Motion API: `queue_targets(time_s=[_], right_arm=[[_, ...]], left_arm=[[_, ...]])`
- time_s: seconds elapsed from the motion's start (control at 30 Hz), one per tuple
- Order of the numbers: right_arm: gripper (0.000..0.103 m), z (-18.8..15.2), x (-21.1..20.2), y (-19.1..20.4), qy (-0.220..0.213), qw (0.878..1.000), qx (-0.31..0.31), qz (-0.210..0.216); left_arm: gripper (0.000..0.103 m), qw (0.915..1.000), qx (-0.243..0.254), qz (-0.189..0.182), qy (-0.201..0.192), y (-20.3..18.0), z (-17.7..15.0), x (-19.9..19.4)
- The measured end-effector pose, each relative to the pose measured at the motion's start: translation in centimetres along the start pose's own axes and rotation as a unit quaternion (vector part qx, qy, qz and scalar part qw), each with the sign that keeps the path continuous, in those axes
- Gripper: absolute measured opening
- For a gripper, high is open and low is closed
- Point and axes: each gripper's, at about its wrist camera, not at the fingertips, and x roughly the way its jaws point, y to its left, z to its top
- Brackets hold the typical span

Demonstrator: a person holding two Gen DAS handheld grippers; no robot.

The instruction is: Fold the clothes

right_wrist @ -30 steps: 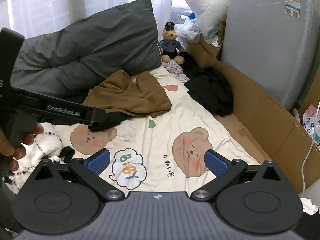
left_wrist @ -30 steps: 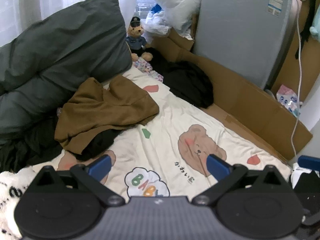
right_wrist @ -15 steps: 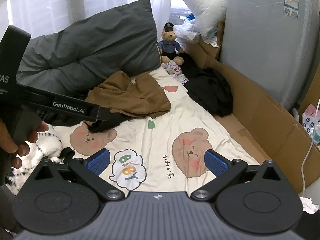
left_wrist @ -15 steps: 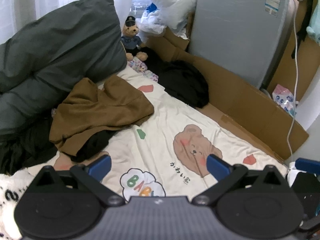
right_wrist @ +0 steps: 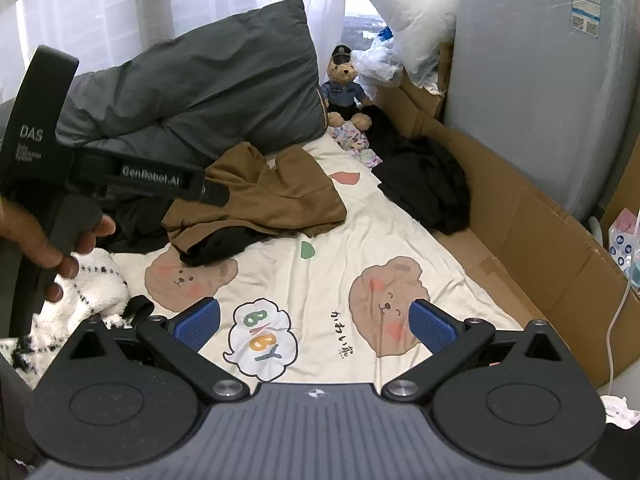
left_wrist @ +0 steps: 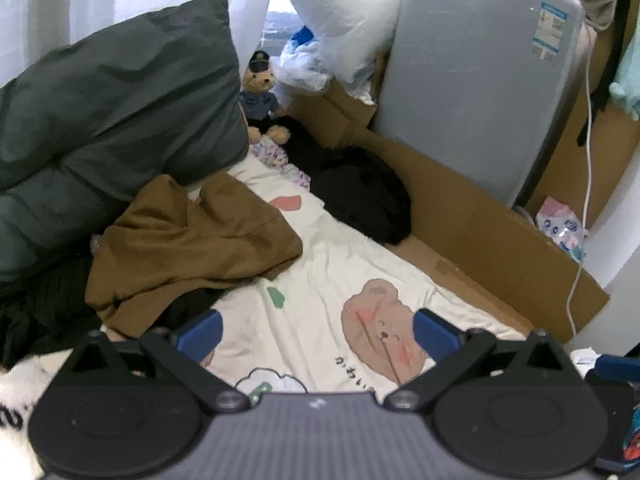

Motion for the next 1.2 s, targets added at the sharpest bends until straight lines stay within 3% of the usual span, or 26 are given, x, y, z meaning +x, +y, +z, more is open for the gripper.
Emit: queue_targets(time_s=[0.17, 0.4, 0.67, 1.0, 1.1, 1.2], right_arm=[[0.103, 0.0, 0.6, -0.6, 0.001, 1.0, 0.018, -0.003], [0.103, 0.1, 1.4, -1.4, -0.014, 0.999, 0.031, -0.013], [0.103, -0.6, 3.8, -2.2, -0.002, 1.0, 0.03, -0.009], [0.103, -0.8, 5.5, -4.9, -0.013, 0.998, 0.053, -0.027], [0.103, -0.9, 5.8, -5.6, -0.018, 0.998, 0.059, -0.024], [0.103, -1.2, 5.8, -5.8, -0.028, 0.998, 0.046, -0.019]], left_arm=[[0.103, 0.9997, 0.018, 0.002, -0.014, 0.2, 0.3, 0.3], [0.103, 0.9986, 0.002, -0.026, -0.045, 1.3, 1.4, -0.1], [0.103, 0.9979, 0.018, 0.0, -0.062, 3.4, 2.1, 1.6], [0.103, 0.9921, 0.079, 0.076, -0.061, 7.2, 2.4, 5.8], [0.103, 0.9923, 0.066, 0.09, -0.053, 9.0, 2.2, 7.2], [0.103, 0.9959, 0.022, 0.073, -0.048, 10.9, 1.8, 8.1]])
